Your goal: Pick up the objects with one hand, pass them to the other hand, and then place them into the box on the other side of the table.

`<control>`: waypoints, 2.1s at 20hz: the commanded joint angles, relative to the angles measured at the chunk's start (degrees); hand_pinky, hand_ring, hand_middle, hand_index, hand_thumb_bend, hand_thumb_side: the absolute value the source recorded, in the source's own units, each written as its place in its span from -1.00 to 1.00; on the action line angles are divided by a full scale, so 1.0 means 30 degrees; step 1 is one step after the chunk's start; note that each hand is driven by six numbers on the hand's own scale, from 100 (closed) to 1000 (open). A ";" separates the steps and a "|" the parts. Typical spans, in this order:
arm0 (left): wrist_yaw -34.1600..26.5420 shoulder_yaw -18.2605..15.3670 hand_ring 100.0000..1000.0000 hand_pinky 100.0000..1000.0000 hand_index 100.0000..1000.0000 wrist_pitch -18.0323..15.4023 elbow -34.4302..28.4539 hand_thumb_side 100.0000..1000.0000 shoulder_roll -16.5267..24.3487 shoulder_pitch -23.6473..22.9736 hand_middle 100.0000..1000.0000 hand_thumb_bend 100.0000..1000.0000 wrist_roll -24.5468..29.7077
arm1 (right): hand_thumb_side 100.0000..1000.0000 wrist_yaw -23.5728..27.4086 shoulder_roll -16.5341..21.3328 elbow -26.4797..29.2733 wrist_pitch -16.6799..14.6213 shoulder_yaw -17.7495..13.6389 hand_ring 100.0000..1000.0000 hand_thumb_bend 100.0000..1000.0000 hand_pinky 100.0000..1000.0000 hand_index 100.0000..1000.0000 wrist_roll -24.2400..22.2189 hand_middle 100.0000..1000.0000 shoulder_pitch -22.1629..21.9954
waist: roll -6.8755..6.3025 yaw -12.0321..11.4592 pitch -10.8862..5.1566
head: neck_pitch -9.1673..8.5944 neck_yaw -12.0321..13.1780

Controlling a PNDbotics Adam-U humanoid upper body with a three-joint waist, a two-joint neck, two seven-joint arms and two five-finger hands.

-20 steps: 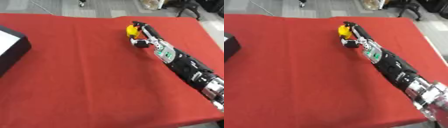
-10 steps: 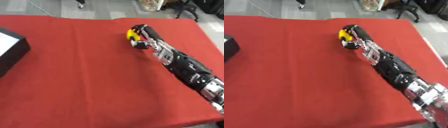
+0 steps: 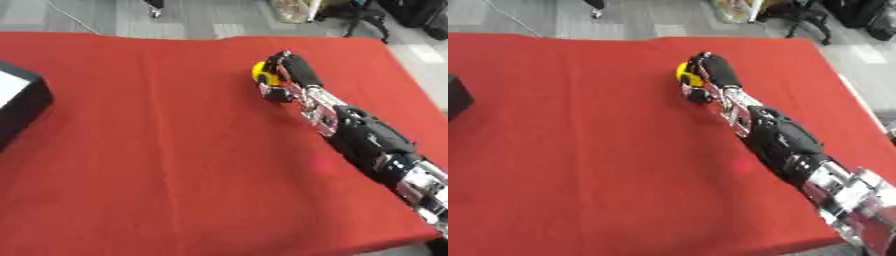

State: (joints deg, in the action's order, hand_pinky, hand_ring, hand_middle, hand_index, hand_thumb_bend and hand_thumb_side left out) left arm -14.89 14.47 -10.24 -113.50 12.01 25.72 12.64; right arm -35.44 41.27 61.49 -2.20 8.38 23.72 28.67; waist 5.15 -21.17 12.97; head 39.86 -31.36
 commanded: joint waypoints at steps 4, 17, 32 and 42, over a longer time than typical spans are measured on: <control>0.1009 -0.0020 0.35 0.34 0.77 0.0288 -0.0364 0.73 0.0213 -0.0169 0.24 -0.83 -0.0079 | -0.48 0.1200 0.1068 0.2944 -0.0459 -0.0126 -0.47 -1.00 0.55 -0.85 0.0995 -0.81 -0.0171 | -0.0155 0.0359 -0.0530 | 0.0040 0.0305; 0.7646 0.0548 0.36 0.34 0.78 0.1644 -0.0364 0.73 0.0677 -0.1892 0.26 -1.00 0.3415 | -0.40 0.5976 0.2162 1.3649 -0.0652 0.1557 -0.15 -1.00 0.72 0.04 -0.2744 -0.13 -0.0520 | -0.0497 0.1747 -0.1735 | 0.0688 0.1663; 0.5654 0.0674 0.34 0.31 0.73 0.0622 -0.0364 0.73 0.0061 -0.0593 0.21 -0.93 0.3807 | -0.76 0.2424 0.0725 0.2942 -0.0109 0.0735 0.68 -1.00 0.96 0.92 -0.4067 0.88 0.1120 | -0.0234 0.0076 -0.0507 | -0.0497 -0.1006; 0.5494 0.0770 0.34 0.30 0.74 0.0677 -0.0364 0.75 -0.0097 -0.0271 0.20 -0.93 0.3851 | -0.78 0.2086 -0.0163 0.1211 -0.0522 0.1203 0.68 -1.00 1.00 0.92 -0.4997 0.85 0.1463 | -0.0123 -0.0245 -0.0158 | -0.0610 -0.1422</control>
State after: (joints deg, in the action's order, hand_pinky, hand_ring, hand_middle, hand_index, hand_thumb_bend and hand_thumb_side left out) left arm 2.05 16.84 -8.08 -113.54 11.84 24.16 24.11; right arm -29.44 39.58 65.07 -3.37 12.15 9.59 32.11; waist 4.97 -21.93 13.20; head 38.68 -35.38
